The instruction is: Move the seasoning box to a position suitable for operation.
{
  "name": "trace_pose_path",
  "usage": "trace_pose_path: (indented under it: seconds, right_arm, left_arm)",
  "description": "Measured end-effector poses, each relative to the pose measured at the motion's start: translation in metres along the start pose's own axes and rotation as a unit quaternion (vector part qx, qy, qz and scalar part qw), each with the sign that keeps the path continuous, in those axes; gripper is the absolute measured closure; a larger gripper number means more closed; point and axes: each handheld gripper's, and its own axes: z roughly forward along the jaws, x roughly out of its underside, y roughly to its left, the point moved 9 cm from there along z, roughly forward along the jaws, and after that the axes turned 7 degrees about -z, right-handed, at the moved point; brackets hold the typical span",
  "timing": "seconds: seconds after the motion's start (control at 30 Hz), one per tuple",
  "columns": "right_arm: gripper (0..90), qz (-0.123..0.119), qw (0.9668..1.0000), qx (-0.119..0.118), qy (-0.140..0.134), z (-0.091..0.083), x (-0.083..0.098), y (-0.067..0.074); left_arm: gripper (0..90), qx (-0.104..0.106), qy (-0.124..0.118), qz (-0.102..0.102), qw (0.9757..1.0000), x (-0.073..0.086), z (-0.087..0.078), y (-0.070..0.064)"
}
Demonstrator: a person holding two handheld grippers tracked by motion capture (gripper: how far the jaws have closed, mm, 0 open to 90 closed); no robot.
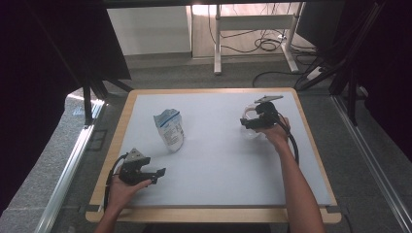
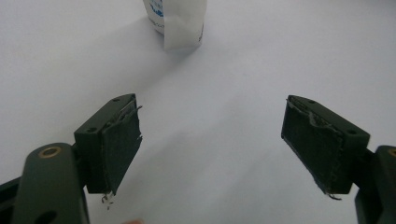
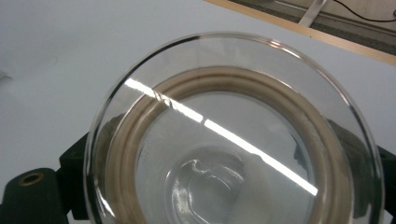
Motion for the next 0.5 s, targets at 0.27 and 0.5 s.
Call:
trace_pose_path:
  seconds: [0.27, 0.5]
  right_arm:
    - [11.4, -0.022, 0.9996, -0.019, -0.006, -0.021, -0.001, 0.016]
    - [11.3, -0.037, 0.9982, -0.046, -0.002, -0.038, 0.011, 0.037]
  left_arm:
    - [19.6, 0.001, 0.001, -0.003, 1.0, 0.0, 0.0, 0.002]
    - [19.6, 0.003, -0.001, -0.005, 1.0, -0.001, 0.0, 0.002]
